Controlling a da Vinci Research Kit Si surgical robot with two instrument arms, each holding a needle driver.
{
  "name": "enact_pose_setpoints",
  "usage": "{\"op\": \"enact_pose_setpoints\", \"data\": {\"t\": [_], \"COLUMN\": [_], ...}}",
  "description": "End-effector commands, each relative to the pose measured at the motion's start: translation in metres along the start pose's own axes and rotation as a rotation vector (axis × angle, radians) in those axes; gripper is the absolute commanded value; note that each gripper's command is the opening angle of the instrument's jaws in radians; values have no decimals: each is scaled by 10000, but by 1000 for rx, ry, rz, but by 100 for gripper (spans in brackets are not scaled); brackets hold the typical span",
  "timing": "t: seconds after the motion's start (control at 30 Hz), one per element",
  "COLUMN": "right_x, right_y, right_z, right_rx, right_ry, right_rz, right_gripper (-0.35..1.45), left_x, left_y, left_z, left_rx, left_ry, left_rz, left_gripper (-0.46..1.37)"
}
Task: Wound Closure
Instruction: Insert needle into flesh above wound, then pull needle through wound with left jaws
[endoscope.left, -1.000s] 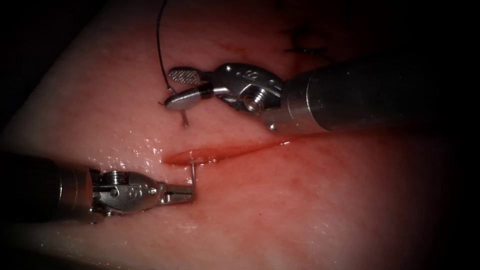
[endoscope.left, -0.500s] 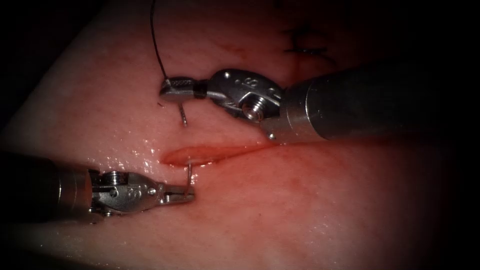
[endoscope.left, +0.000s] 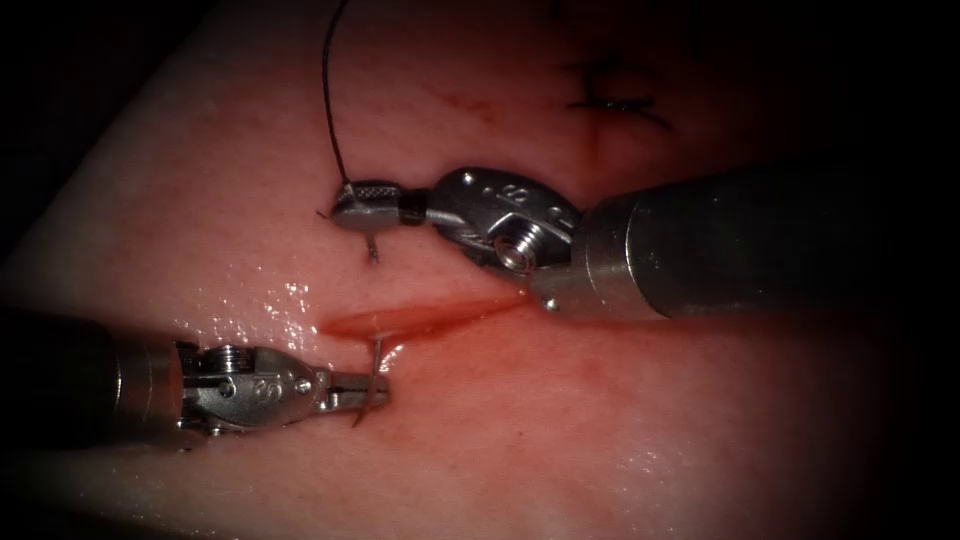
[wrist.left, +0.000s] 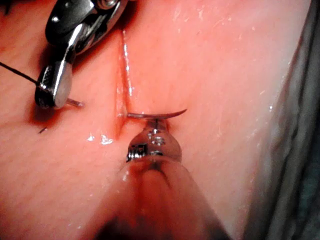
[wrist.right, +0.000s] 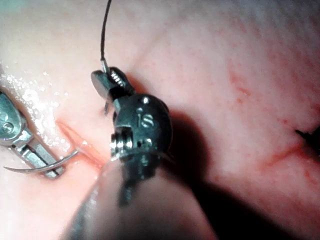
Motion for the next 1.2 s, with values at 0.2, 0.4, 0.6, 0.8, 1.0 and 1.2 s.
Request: {"op": "enact_pose_setpoints", "data": {"t": [0.2,0.4,0.6,0.8,1.0,1.2], "right_x": [-23,-41,-43,-33,-17,-12], "right_y": [-2,-5,-10,-6,21,48], "right_z": [7,6,-3,-4,-17,-32], "right_rx": [19,24,17,-34,-59,-100], "right_ry": [-20,-48,-53,-24,13,46], "right_rz": [97,250,285,277,170,92], "right_gripper": [-35,-35,-35,-35,77,109], "left_x": [1,1,2,3,5,4], "left_y": [-1,-2,-2,-4,-6,-11], "left_z": [-1,-2,-2,-3,-4,-10], "left_rx": [-5,-3,-4,2,20,48], "left_ry": [1,0,0,1,31,75], "left_rz": [5,5,4,20,63,127], "left_gripper": [-18,-18,-18,-17,-2,24]}}
